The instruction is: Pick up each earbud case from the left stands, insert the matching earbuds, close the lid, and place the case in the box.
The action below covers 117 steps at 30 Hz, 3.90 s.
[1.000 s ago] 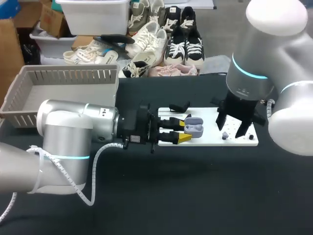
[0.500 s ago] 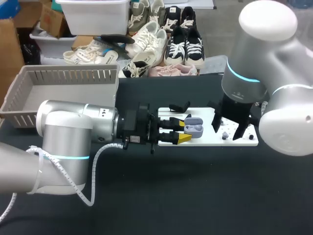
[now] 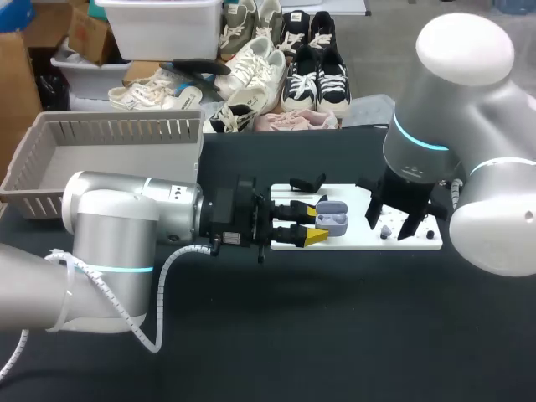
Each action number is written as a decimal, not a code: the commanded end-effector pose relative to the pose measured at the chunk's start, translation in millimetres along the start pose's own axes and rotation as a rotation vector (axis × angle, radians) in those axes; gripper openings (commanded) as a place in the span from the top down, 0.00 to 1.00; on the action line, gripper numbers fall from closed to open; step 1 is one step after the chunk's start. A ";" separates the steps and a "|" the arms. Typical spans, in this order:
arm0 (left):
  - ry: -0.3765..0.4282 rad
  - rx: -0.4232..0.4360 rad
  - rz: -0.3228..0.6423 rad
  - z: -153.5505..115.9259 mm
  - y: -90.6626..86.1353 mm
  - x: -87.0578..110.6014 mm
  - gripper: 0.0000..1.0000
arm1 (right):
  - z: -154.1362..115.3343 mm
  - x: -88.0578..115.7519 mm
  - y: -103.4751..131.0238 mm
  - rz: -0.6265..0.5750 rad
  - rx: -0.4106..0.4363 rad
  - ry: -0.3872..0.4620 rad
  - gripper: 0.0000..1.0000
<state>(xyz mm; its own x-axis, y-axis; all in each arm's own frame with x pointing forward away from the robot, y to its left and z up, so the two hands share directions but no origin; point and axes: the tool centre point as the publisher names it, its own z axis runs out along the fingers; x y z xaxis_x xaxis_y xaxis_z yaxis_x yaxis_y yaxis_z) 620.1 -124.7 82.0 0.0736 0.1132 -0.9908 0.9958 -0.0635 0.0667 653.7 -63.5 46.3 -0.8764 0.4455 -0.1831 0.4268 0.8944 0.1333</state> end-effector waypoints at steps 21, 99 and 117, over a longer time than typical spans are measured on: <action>0.000 -0.007 0.002 0.5 -1.6 0.0 1.00 | 17.4 -4.5 -1.3 -0.017 -0.013 -0.012 0.58; 0.000 -0.007 0.002 0.5 -1.6 0.0 1.00 | 17.0 -3.9 -2.9 -0.030 -0.003 0.000 1.00; 0.000 -0.007 0.002 0.5 -1.6 0.0 1.00 | -13.1 -4.0 -14.9 0.016 -0.039 -0.012 1.00</action>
<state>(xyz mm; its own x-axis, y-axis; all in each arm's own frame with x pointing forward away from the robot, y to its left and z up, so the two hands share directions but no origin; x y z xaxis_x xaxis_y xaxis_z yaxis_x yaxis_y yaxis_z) 620.0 -124.9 82.2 0.0735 0.1132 -0.9909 0.9958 -0.0625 0.0668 656.9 -74.5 50.4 -0.8721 0.4555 -0.1788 0.4286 0.8874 0.1698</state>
